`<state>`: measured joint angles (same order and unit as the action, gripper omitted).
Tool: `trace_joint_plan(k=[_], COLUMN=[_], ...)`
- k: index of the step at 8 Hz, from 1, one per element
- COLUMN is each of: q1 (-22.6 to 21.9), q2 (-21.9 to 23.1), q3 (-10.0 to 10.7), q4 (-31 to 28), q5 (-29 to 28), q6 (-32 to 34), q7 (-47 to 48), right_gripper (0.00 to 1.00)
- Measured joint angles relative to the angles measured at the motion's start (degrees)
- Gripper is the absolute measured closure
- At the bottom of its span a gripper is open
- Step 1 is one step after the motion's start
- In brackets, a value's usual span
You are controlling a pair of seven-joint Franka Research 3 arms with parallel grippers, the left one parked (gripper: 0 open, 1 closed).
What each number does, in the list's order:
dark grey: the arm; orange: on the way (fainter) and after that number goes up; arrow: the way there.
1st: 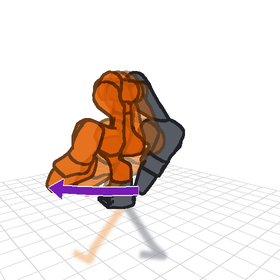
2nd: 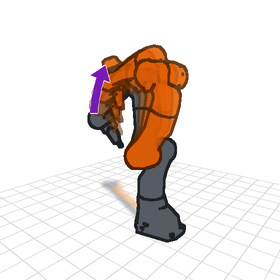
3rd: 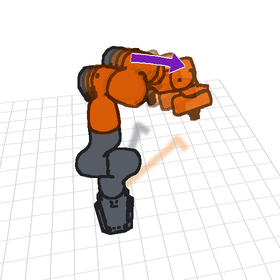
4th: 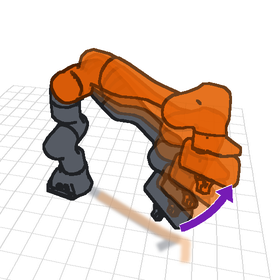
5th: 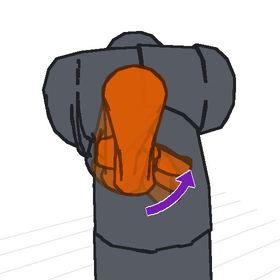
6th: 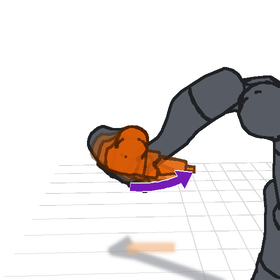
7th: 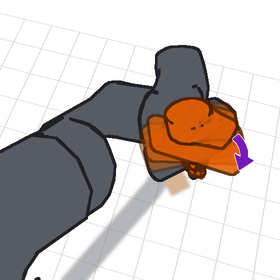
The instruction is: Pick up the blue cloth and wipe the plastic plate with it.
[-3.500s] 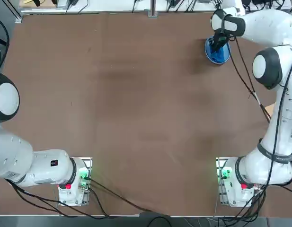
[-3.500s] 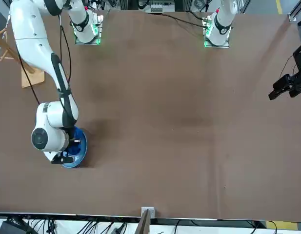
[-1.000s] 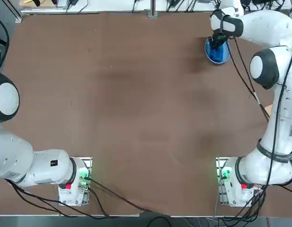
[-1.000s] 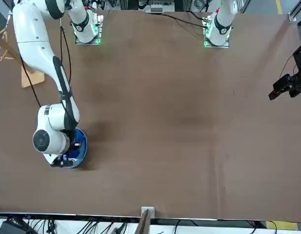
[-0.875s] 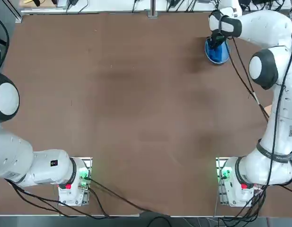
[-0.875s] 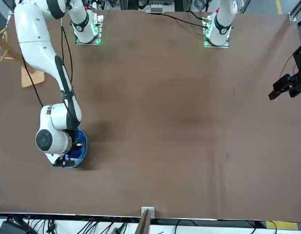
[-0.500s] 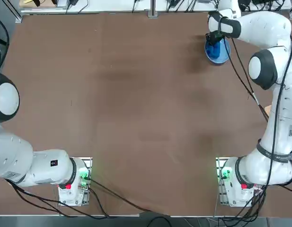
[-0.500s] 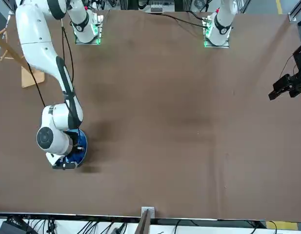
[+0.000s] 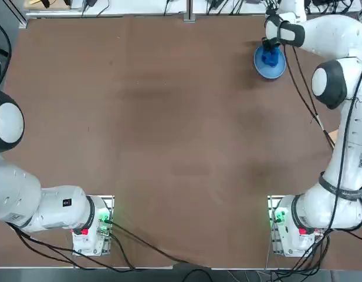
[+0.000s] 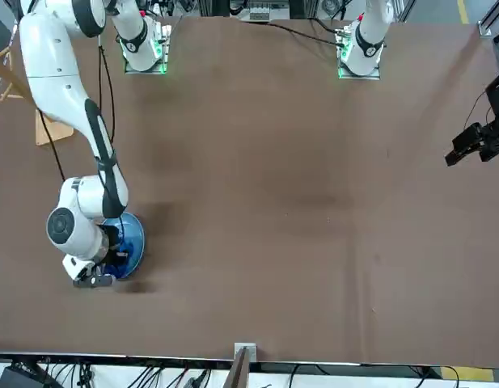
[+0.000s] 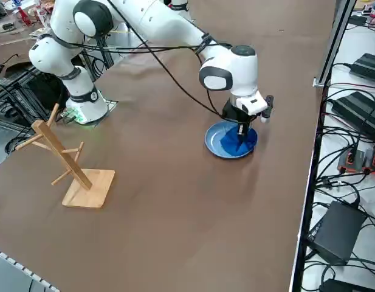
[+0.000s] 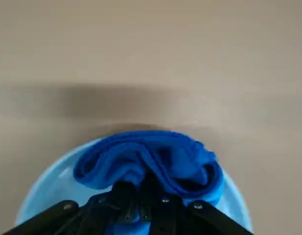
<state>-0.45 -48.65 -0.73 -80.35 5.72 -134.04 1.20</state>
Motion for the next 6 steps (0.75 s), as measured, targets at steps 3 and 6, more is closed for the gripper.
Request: trace_joint_plan(k=[3,6], q1=[1.0,-0.7], q2=[0.6,1.3], q3=[0.0,-0.2], q4=[0.7,0.7], q5=[0.4,-2.0], q6=[7.9,14.4], q7=[-0.6,-0.1], right_gripper=[0.94,0.94])
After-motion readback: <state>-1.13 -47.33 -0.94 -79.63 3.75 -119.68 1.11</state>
